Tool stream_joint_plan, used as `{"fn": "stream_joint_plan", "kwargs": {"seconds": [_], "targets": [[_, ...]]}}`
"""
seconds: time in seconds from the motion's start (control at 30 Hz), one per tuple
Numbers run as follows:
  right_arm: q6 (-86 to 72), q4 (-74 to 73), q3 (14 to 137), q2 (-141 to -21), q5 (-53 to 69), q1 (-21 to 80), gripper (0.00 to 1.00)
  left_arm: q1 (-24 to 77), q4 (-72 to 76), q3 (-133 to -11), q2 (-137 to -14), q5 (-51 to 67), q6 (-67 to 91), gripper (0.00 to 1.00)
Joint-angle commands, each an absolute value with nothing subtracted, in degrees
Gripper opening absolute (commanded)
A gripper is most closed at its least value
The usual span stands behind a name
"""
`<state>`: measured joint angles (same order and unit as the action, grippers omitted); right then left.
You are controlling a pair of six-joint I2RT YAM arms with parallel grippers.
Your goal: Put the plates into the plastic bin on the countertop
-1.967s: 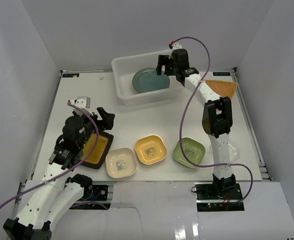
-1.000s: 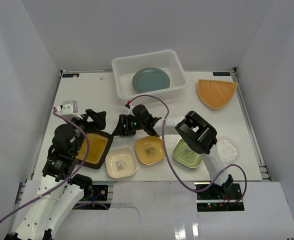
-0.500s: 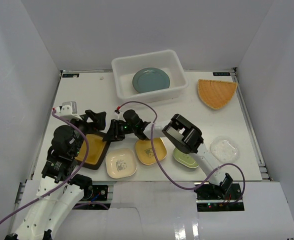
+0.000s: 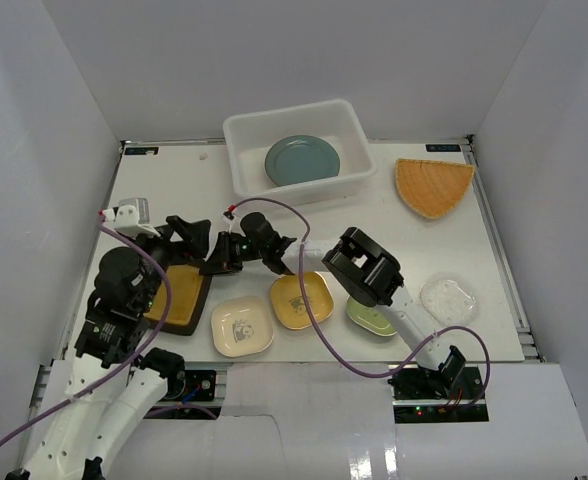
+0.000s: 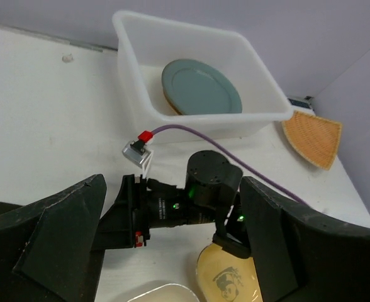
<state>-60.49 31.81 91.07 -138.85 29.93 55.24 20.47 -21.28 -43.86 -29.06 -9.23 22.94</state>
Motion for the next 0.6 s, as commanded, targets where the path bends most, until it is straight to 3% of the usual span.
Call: {"fn": "stream_joint_plan", "kwargs": {"seconds": [0.0, 0.3, 0.57], "targets": [[-61.3, 39.7, 98.9, -133.5, 31.6, 55.0, 0.08, 21.4, -22.1, -52.5, -29.0, -8.8, 21.6, 0.98], [-62.5, 43.7, 97.2, -122.4, 30.5, 49.1, 0.08, 21.6, -22.1, -57.7, -27.9, -5.4, 22.3, 0.98], [-61.9, 41.9, 92.3, -113.7, 27.6, 35.0, 0.08, 21.6, -22.1, -55.5, -27.7, -4.9, 22.8, 0.98]]}}
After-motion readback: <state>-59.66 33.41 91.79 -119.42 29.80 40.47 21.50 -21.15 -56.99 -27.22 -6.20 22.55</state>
